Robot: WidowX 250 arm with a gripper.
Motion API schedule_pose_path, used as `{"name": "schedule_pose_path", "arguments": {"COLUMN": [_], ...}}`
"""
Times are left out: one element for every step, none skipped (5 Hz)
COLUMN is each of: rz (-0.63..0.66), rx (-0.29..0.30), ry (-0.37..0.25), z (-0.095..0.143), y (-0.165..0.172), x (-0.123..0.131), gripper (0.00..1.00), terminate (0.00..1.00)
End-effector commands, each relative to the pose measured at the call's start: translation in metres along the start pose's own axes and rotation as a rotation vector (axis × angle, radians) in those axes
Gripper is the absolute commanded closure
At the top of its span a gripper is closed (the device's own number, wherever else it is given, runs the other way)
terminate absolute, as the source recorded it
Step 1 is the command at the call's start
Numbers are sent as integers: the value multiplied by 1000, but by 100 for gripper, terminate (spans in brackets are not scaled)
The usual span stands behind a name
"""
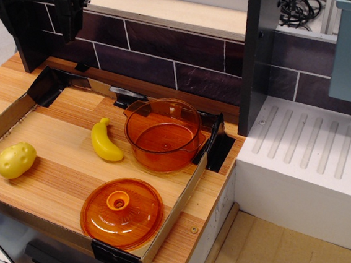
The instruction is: Put potato in pot
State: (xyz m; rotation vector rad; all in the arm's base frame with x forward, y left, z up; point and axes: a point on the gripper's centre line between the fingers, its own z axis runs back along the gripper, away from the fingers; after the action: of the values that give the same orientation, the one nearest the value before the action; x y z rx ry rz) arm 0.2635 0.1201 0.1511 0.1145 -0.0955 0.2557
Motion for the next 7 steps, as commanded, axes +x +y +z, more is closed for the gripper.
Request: {"name": "schedule_pose_path", "arguments": {"rz": [0,-190,-247,-269,-218,-221,-221], "rx": [0,-57,-90,-97,-96,-97,-82], "ry": [0,-3,-39,-52,-25,-38,-27], "z": [0,-12,-24,-38,-54,-62,-73], "y": [0,19,41,62,69,68,65], "x": [0,-33,-58,-72,-67,-65,-62], "gripper": [0,0,0,0,0,0,0], "terminate": [0,0,0,0,0,0,0]}}
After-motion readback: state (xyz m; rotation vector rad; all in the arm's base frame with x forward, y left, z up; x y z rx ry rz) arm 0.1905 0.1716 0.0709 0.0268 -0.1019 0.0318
